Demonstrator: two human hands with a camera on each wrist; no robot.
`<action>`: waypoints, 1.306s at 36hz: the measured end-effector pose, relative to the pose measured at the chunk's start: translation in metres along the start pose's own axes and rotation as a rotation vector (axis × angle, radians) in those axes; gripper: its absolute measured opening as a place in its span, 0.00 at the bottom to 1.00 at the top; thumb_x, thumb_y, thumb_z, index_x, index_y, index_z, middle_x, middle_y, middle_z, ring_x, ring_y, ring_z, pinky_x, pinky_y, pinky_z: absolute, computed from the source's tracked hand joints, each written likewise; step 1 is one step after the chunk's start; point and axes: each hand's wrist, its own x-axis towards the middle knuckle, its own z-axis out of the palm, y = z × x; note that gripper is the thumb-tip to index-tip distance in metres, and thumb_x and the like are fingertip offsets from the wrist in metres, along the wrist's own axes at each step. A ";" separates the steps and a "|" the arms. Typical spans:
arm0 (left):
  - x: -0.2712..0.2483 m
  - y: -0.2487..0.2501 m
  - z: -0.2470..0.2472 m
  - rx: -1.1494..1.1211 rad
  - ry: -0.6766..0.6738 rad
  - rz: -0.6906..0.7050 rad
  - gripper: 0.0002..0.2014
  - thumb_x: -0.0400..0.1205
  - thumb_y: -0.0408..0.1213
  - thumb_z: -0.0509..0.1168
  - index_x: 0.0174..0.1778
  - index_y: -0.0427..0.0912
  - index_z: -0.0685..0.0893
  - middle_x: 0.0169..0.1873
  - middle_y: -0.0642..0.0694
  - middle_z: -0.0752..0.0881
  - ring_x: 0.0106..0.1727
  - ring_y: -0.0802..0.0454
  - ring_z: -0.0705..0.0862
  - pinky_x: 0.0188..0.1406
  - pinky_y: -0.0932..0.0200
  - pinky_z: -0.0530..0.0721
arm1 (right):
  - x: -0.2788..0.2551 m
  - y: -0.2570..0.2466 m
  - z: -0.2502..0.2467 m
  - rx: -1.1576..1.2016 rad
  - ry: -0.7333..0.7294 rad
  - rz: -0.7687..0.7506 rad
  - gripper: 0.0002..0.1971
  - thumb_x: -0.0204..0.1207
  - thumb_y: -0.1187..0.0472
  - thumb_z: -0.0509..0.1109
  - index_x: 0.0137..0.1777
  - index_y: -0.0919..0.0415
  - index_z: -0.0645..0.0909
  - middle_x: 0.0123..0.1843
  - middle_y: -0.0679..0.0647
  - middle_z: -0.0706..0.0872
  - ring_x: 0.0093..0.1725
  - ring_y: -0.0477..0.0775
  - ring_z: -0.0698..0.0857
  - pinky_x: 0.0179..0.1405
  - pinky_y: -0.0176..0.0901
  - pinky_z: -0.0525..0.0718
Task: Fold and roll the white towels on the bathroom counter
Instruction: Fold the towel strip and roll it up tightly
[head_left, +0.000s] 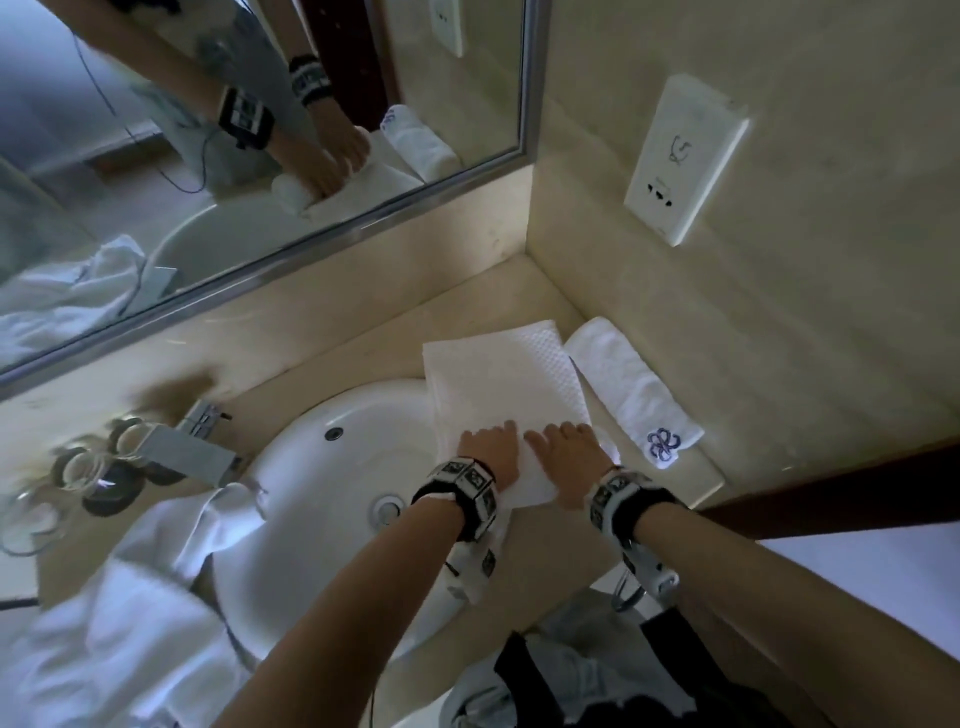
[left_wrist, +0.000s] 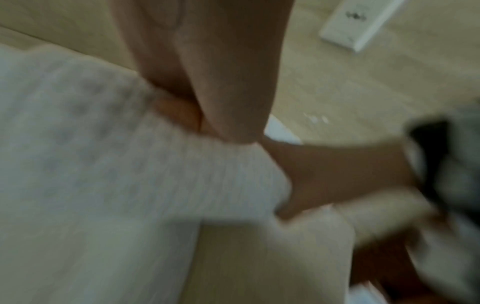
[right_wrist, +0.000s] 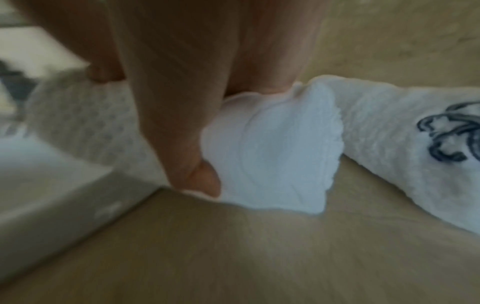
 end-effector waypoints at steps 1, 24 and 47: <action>-0.007 0.003 0.005 0.074 0.101 0.050 0.24 0.82 0.38 0.56 0.75 0.40 0.64 0.66 0.41 0.76 0.65 0.40 0.77 0.64 0.45 0.72 | 0.005 0.003 -0.006 -0.003 -0.027 -0.010 0.44 0.70 0.50 0.72 0.81 0.57 0.51 0.72 0.61 0.68 0.70 0.64 0.70 0.71 0.57 0.65; 0.030 0.004 -0.027 -0.072 0.001 -0.115 0.21 0.77 0.49 0.61 0.64 0.43 0.77 0.63 0.43 0.79 0.66 0.42 0.76 0.72 0.41 0.67 | 0.025 0.006 0.029 -0.012 0.293 0.064 0.40 0.55 0.56 0.74 0.70 0.63 0.68 0.61 0.64 0.74 0.58 0.68 0.75 0.60 0.69 0.79; 0.075 -0.022 -0.066 -0.062 0.093 -0.117 0.24 0.76 0.57 0.58 0.60 0.44 0.79 0.54 0.45 0.84 0.59 0.42 0.82 0.65 0.40 0.74 | 0.087 0.017 -0.024 0.150 0.303 0.119 0.46 0.57 0.58 0.74 0.77 0.60 0.60 0.67 0.62 0.79 0.66 0.66 0.79 0.68 0.68 0.72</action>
